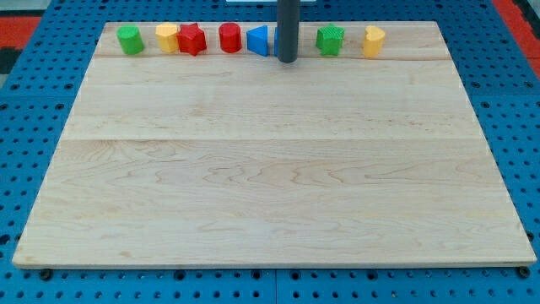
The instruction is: Move the green star below the yellow heart
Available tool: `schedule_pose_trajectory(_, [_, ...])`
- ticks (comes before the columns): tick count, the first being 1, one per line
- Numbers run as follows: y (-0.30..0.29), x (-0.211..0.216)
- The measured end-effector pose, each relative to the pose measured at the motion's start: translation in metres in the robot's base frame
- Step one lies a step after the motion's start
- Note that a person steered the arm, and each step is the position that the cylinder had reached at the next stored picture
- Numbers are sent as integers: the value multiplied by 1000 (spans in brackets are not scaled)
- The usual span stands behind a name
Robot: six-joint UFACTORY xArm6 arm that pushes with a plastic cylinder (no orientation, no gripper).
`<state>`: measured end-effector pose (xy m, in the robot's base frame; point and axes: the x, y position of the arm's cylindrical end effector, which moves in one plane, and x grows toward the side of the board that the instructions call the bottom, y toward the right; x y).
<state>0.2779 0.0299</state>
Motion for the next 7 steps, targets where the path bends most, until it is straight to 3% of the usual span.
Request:
schedule_pose_trajectory(2, [17, -39])
schedule_pose_trajectory(3, [-2, -61])
schedule_pose_trajectory(5, [83, -72])
schedule_pose_trajectory(6, [84, -72])
schedule_pose_trajectory(7, [78, -43])
